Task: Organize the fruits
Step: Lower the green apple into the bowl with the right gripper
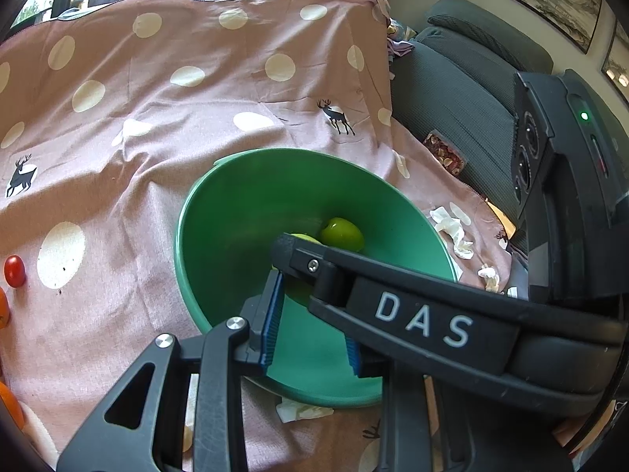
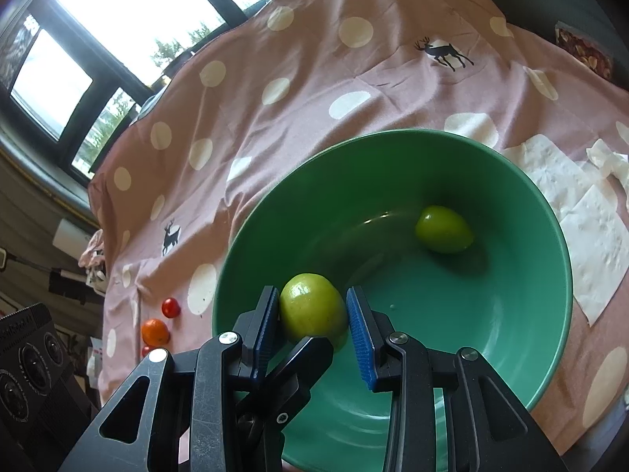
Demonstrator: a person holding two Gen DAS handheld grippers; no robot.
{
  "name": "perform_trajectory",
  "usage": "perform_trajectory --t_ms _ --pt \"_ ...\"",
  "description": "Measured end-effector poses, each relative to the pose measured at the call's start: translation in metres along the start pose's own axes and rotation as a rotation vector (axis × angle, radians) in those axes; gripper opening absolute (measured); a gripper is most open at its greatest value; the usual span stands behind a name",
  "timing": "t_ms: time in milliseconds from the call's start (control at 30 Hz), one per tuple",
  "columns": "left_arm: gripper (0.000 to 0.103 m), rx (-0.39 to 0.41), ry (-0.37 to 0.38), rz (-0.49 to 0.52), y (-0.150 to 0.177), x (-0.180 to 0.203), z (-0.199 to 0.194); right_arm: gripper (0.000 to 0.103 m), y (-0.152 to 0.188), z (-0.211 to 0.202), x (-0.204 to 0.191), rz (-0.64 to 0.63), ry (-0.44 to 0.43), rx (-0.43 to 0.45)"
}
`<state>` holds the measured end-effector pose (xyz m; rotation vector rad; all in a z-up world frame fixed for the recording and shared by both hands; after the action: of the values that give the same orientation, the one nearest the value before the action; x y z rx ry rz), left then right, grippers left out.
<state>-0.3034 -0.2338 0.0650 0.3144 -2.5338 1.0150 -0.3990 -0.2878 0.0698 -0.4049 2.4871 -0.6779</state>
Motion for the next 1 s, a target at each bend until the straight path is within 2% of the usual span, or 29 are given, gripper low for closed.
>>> perform_trajectory --t_ms 1000 --pt "0.030 -0.010 -0.028 -0.009 0.0008 -0.0029 0.0047 0.038 0.0040 0.0061 0.0064 0.049 -0.005 -0.019"
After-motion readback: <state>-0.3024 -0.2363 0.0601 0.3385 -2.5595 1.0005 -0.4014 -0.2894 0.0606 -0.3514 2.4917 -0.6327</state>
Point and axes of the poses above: each gripper's, at about its wrist camera, not at the fingertips, and z roughly the way its jaws point, x to its right, y to its underside, the point moved 2 cm from there along z, roughly the way its jaws point, and after that the axes turned 7 degrees about -z, right-handed, at the moved point
